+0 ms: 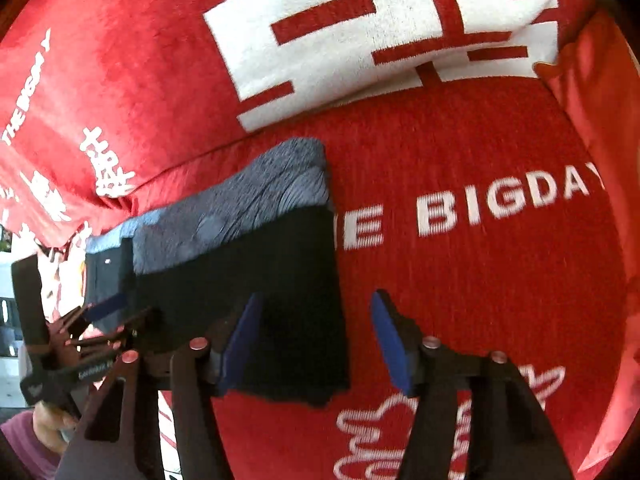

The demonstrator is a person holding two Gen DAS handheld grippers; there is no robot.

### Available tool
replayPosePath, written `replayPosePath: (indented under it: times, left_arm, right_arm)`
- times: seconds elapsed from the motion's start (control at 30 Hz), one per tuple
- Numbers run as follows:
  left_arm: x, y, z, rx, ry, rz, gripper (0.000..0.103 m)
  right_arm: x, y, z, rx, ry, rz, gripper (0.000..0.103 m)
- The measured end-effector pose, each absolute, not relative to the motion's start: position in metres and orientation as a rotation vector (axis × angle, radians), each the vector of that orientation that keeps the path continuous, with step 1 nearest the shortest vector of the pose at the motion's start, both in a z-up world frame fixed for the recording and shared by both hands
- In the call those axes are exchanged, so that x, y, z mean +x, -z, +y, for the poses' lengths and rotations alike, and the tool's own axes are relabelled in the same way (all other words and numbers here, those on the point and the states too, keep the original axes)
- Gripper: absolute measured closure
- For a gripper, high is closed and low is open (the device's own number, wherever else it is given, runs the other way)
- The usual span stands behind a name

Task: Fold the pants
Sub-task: 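Lower the folded end onto the stack and open the right gripper, then move both grippers over the folded black pants toward one short end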

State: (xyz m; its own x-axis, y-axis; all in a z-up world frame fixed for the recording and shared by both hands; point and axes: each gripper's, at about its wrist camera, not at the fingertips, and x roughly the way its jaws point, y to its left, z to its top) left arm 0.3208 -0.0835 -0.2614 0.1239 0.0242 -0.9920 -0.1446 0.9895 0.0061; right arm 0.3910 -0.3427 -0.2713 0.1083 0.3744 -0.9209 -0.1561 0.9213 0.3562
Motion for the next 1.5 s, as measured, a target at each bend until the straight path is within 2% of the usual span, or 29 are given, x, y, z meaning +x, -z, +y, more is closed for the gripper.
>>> replayPosePath:
  times: [0.1, 0.5, 0.9, 1.5]
  left_arm:
    - [0.316, 0.257, -0.081, -0.106, -0.160, 1.450, 0.016]
    - [0.278, 0.241, -0.075, -0.180, -0.247, 1.427, 0.016]
    - [0.249, 0.250, -0.037, -0.199, -0.219, 1.451, 0.016]
    - [0.209, 0.257, 0.084, -0.277, -0.213, 1.450, 0.016]
  right_arm:
    - [0.377, 0.265, -0.340, 0.167, -0.396, 1.414, 0.032]
    - [0.349, 0.265, -0.312, 0.083, -0.445, 1.464, 0.025]
    - [0.318, 0.260, -0.292, 0.076, -0.394, 1.474, 0.025]
    - [0.266, 0.270, -0.140, 0.025, -0.451, 1.504, 0.025]
